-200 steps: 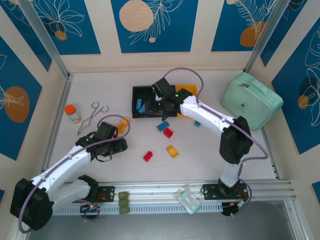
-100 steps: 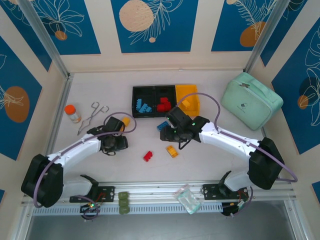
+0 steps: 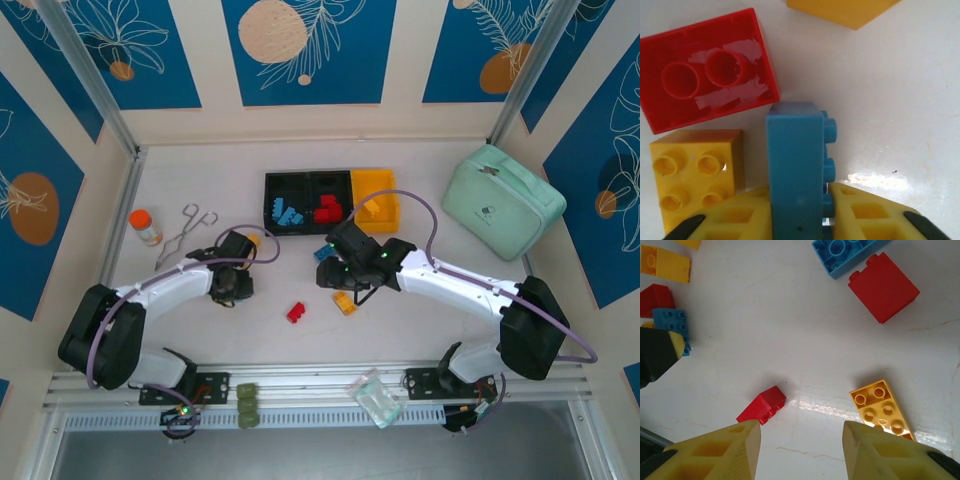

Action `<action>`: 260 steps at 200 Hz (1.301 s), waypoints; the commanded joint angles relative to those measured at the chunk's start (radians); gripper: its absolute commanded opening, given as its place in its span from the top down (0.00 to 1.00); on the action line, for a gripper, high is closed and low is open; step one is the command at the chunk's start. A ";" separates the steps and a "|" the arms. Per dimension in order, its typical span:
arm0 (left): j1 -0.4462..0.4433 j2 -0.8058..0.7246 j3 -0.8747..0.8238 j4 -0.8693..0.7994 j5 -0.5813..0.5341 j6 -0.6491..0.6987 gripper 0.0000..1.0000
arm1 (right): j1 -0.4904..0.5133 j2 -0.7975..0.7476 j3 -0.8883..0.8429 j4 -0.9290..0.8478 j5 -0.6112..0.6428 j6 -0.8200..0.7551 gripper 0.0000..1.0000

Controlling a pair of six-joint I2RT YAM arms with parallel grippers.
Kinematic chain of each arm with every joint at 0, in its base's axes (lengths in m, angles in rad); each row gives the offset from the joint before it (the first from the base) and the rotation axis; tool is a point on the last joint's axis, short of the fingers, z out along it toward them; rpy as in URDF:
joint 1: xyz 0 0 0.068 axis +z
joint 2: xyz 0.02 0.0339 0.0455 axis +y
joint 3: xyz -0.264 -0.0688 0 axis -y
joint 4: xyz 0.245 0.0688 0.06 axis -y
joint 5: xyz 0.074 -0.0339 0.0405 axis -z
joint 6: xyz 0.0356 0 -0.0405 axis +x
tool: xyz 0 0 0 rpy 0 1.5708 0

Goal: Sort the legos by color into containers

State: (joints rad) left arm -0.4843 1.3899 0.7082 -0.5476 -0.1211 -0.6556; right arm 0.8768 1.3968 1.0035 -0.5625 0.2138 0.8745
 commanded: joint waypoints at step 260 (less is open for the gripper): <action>-0.032 0.476 0.811 -0.090 0.124 0.150 0.89 | 0.028 -0.278 -0.185 0.038 0.045 0.081 0.54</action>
State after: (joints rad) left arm -0.5362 1.7893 1.4170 -0.5945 -0.0223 -0.5457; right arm 0.9039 1.1294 0.8219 -0.5232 0.2401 0.9436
